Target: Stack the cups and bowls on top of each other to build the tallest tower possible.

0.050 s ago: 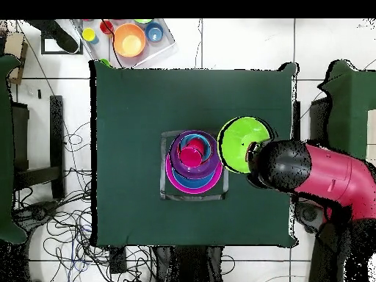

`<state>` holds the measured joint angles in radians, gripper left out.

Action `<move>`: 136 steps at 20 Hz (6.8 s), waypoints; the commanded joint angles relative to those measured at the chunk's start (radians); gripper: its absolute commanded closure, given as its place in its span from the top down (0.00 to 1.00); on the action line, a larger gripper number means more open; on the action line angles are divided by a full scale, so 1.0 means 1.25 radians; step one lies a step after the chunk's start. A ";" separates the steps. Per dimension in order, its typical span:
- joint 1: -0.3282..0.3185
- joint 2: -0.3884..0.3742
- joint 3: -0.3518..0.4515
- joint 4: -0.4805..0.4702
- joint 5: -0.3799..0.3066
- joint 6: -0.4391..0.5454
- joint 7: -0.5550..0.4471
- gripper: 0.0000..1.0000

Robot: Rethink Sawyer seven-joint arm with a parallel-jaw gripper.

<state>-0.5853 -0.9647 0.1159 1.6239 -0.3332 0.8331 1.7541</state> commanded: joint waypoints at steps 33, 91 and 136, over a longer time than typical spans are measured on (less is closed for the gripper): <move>0.375 0.044 -0.343 -0.024 -0.207 -0.067 0.310 0.00; 0.656 0.473 -0.611 -0.271 -0.081 0.086 0.689 0.00; 0.732 0.520 -0.679 -0.230 0.076 0.109 0.737 0.00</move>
<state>0.3046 -0.3296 -0.8032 1.2658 -0.2839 1.0307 2.4221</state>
